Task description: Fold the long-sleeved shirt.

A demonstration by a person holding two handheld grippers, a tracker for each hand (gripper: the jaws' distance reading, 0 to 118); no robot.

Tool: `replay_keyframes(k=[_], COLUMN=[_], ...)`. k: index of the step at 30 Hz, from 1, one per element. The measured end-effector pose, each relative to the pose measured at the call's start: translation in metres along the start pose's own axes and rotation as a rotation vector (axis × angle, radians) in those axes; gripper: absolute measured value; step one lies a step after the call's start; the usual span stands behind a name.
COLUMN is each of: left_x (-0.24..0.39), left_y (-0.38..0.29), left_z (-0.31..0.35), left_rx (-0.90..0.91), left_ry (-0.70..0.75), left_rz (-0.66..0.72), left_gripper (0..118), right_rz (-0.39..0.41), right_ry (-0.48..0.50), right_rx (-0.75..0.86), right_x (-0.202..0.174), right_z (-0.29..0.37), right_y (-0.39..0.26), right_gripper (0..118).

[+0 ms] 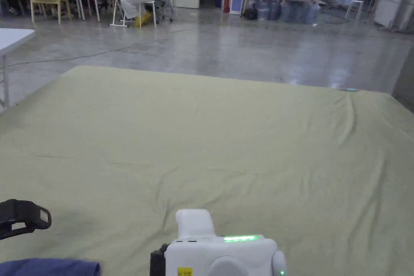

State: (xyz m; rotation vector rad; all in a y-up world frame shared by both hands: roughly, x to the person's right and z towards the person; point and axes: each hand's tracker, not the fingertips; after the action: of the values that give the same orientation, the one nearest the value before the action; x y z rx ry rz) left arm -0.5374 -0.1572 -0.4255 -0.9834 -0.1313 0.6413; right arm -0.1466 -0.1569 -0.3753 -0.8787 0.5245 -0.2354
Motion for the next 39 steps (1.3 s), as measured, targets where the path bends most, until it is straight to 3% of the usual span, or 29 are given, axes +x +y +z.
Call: replay_keyframes(k=[1,2,3,4,9,13,16,27,34,35,36,37,38,39], left_x=[0.028,0.054,0.087,0.122,0.261,0.328,0.357,0.406,0.405,0.405,0.406,0.405,0.404,0.403], left_y=[0.0,0.0,-0.003,-0.009,-0.046,-0.074,-0.096,-0.155,-0.16,-0.16,-0.16,-0.159,-0.161,-0.16], left_z=[0.007,0.014,0.022,0.029,0.07,0.092,0.096,0.078,0.08,0.079,0.077,0.076,0.077,0.077], left_rx=[-0.026,-0.032,0.02,0.092,0.486,0.819,0.892,0.923,0.867,0.865,0.865,0.867,0.872,0.875], left_ry=[-0.06,-0.11,-0.136,-0.116,0.018,-0.024,-0.012,0.065,0.035,0.036,0.051,0.052,0.054,0.051], left_rz=[-0.016,-0.078,-0.157,-0.246,-0.565,-0.582,-0.566,-0.737,-0.718,-0.724,-0.734,-0.736,-0.737,-0.726], left_gripper=[16,16,3,0,0,0,0,0,0,0,0,14,68,114], right_rz=[0.02,0.028,0.049,0.08,0.105,0.155,0.171,0.172,0.169,0.175,0.185,0.177,0.156,0.136], right_ry=[-0.023,-0.058,-0.116,-0.169,-0.352,-0.511,-0.586,-0.577,-0.568,-0.577,-0.589,-0.591,-0.587,-0.586], right_rx=[0.055,0.092,0.16,0.25,0.522,0.691,0.776,0.76,0.778,0.768,0.748,0.747,0.743,0.734], right_x=[0.011,0.022,0.033,0.043,0.08,0.088,0.093,0.11,0.105,0.103,0.101,0.101,0.101,0.102], right_z=[0.021,0.044,0.072,0.101,0.22,0.283,0.312,0.316,0.318,0.317,0.315,0.313,0.311,0.309], right_y=[0.01,0.02,0.028,0.036,0.073,0.092,0.096,0.077,0.077,0.078,0.08,0.081,0.082,0.083], right_gripper=[0,0,0,0,0,0,0,0,0,8,35,76,118,118])
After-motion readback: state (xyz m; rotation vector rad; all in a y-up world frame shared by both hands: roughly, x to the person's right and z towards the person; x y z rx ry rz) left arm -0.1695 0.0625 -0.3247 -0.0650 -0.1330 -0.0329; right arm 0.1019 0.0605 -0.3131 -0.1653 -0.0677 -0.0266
